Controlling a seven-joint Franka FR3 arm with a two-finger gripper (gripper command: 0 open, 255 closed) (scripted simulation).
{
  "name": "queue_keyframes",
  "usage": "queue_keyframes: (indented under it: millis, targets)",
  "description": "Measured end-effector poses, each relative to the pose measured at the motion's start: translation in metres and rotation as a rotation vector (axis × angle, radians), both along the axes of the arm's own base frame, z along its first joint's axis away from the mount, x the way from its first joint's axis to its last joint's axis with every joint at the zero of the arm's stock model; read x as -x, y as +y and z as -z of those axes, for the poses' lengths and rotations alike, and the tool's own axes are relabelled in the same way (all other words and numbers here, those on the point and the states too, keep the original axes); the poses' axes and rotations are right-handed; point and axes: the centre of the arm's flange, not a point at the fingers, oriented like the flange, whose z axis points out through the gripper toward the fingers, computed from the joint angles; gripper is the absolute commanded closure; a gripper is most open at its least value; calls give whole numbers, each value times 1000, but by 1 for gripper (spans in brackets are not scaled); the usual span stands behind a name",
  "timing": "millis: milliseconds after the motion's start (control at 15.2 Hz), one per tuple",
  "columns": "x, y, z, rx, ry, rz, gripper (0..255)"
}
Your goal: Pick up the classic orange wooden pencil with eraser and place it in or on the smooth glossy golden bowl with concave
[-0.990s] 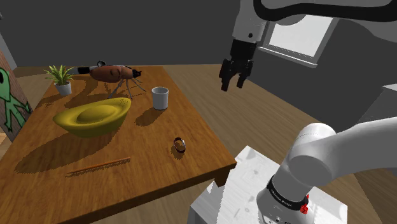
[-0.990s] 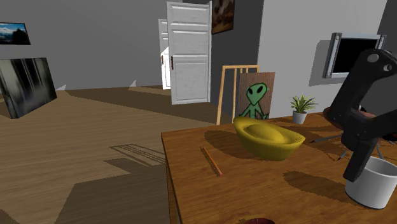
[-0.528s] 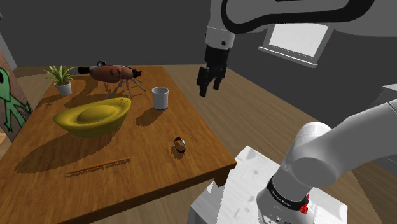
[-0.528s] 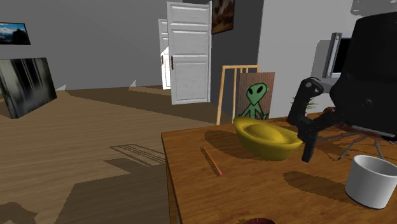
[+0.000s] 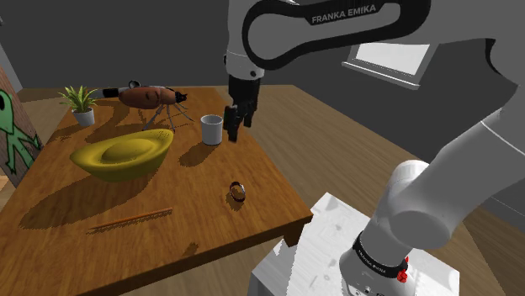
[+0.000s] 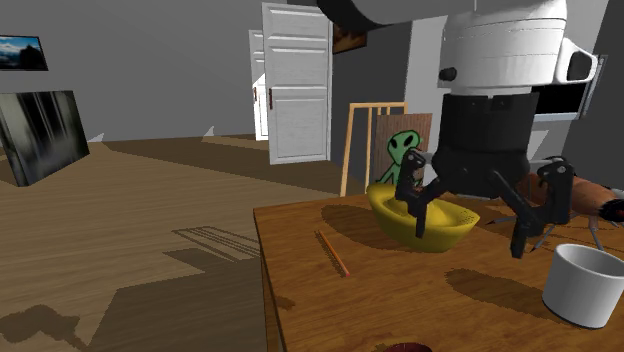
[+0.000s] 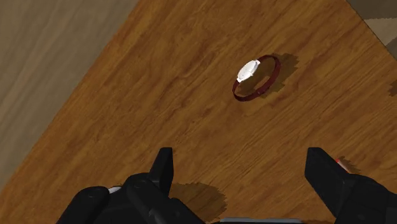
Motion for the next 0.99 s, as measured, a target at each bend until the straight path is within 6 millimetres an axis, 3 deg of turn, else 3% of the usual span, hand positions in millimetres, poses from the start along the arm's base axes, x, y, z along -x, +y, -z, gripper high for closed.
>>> queue_keyframes:
  millis: [462, 990]
  targets:
    - [-32, 80, 39, 51, -30, -233, 0]
    - [-44, 177, 84, 109, -63, -500, 0]
